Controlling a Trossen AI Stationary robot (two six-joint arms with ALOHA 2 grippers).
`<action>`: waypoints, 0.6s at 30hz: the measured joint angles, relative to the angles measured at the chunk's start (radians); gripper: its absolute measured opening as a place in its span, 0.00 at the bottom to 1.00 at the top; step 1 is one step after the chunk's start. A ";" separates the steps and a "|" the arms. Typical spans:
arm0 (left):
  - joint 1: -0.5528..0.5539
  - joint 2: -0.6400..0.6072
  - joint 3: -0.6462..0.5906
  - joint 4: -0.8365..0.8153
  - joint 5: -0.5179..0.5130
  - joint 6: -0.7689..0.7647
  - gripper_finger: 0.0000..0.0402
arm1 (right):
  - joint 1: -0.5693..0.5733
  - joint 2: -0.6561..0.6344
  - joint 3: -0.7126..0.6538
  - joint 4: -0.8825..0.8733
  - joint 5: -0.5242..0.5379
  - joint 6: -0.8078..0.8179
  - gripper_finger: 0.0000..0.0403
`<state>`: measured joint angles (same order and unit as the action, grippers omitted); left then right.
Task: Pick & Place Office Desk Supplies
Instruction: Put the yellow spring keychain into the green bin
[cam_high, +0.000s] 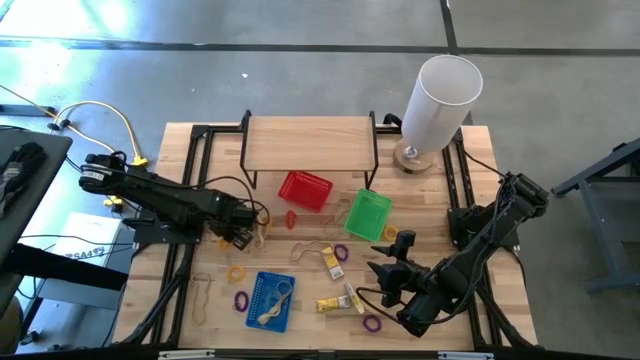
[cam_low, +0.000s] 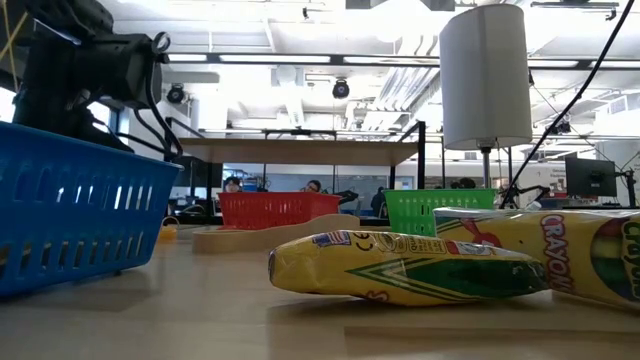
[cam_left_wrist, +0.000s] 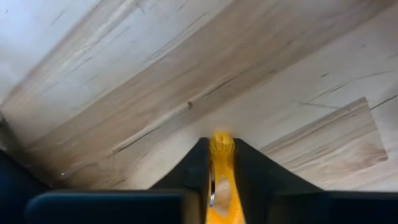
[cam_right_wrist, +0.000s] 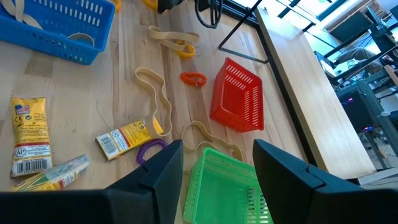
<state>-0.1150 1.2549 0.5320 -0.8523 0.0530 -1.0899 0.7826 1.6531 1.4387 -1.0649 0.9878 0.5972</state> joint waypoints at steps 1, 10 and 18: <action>0.000 0.000 0.000 0.000 -0.003 0.012 0.07 | 0.000 0.000 0.000 0.000 0.000 0.000 0.45; -0.019 0.000 0.010 0.030 -0.065 0.036 0.03 | 0.000 0.000 0.000 0.000 0.000 -0.019 0.45; -0.092 -0.021 0.116 -0.047 -0.232 0.021 0.03 | 0.000 0.000 0.000 0.000 0.000 -0.024 0.45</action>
<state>-0.2069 1.2339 0.6481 -0.8994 -0.1791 -1.0688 0.7826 1.6531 1.4384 -1.0645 0.9878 0.5729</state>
